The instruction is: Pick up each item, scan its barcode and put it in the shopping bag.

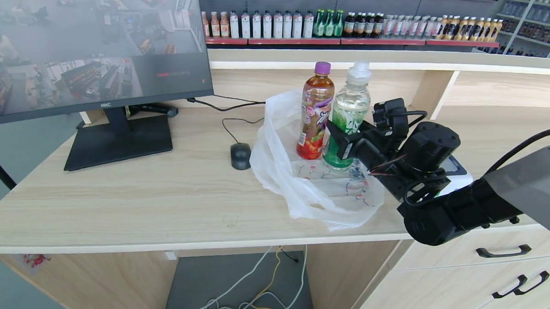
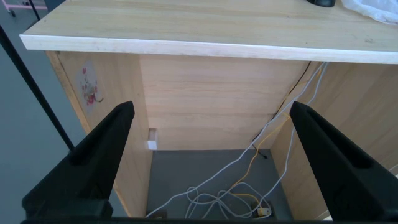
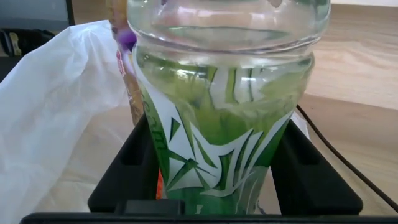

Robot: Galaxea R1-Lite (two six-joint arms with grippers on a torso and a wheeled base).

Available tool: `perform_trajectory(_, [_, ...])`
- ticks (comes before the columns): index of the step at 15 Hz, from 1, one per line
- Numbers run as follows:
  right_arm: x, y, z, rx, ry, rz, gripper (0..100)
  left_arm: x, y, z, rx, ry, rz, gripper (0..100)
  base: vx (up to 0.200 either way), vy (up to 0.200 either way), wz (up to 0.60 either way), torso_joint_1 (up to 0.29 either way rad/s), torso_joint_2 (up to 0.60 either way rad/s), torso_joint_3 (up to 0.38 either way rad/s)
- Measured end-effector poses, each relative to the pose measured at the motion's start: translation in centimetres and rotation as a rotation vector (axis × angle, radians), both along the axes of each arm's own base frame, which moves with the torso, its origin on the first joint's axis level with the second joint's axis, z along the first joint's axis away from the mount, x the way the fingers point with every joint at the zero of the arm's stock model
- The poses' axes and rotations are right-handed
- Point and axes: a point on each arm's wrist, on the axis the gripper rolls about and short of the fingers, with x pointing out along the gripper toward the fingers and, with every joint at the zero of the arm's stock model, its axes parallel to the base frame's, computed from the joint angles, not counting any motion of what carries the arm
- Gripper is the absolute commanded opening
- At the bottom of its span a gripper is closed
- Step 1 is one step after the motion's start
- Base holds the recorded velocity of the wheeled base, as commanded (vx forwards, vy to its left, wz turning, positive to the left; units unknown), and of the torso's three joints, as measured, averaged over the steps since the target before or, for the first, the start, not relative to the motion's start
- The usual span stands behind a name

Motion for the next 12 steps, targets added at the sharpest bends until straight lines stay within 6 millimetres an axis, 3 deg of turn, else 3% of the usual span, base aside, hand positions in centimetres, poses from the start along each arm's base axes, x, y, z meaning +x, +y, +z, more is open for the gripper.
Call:
perform_trajectory(3, [-0.03, 0.02, -0.08, -0.001, 0.003, 0.001, 0, 0.0, 0.0, 0.0, 0.0, 0.0, 0.0, 100, 0.0, 0.0, 0.0, 0.0, 0.0, 0.0])
perform_trajectory(4, [-0.03, 0.01, -0.1, -0.001, 0.003, 0.0, 100, 0.0, 0.0, 0.0, 0.0, 0.0, -0.001, 100, 0.0, 0.0, 0.0, 0.0, 0.0, 0.0])
perform_trajectory(12, [-0.1, 0.17, -0.13, -0.003, 0.003, 0.003, 100, 0.0, 0.0, 0.0, 0.0, 0.0, -0.001, 100, 0.0, 0.0, 0.0, 0.0, 0.0, 0.0])
